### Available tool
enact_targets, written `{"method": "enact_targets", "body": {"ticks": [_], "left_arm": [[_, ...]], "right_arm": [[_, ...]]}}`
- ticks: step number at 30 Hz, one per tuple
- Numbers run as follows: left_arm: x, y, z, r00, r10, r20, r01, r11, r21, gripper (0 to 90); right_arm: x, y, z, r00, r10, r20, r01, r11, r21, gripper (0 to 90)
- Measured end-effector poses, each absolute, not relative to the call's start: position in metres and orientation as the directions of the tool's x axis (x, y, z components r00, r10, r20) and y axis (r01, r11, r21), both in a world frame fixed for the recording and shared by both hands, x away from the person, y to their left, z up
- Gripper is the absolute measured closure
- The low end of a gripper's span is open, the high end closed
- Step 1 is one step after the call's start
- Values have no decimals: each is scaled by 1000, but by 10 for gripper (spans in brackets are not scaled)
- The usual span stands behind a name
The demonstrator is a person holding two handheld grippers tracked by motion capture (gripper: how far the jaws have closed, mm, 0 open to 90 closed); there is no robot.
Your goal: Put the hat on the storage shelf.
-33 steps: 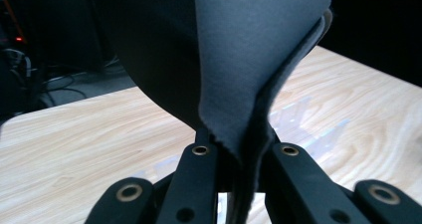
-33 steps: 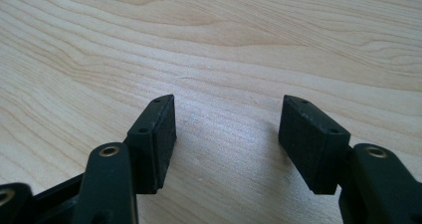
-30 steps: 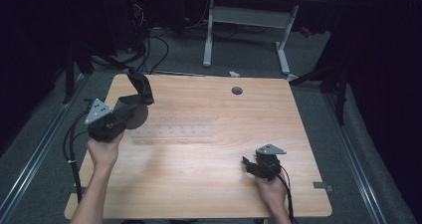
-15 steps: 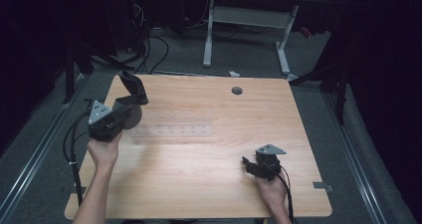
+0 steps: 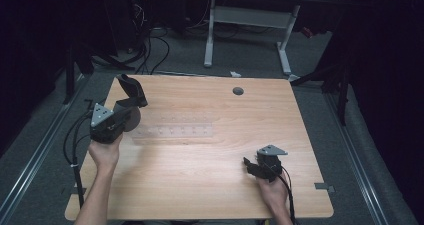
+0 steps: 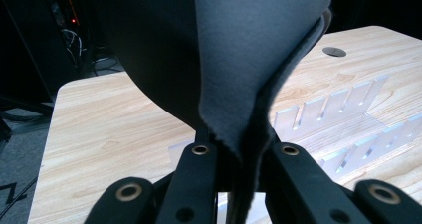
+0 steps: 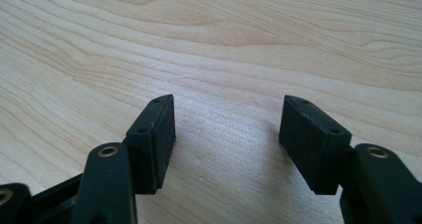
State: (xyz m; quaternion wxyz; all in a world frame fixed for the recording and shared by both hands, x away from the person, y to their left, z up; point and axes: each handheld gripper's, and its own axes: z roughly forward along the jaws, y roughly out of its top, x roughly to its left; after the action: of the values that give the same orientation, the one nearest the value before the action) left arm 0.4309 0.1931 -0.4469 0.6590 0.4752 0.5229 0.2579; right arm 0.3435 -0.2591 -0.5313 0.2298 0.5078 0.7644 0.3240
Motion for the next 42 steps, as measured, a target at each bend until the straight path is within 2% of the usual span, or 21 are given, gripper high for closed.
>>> {"method": "enact_targets", "body": {"ticks": [15, 32, 37, 42], "left_arm": [[433, 183, -456, 319, 852, -415, 177, 376, 909, 857], [426, 184, -478, 298, 848, -439, 212, 390, 896, 844], [425, 184, -477, 296, 846, -444, 224, 390, 893, 803], [425, 186, -476, 276, 836, -474, 255, 412, 875, 699]], "right_arm": [[344, -259, -531, -379, 925, -23, 627, 275, 729, 392], [344, -259, -531, -379, 925, -23, 627, 275, 728, 390], [343, -259, -531, -379, 925, -23, 628, 275, 728, 389], [343, -259, -531, -380, 925, -23, 627, 276, 728, 386]]}}
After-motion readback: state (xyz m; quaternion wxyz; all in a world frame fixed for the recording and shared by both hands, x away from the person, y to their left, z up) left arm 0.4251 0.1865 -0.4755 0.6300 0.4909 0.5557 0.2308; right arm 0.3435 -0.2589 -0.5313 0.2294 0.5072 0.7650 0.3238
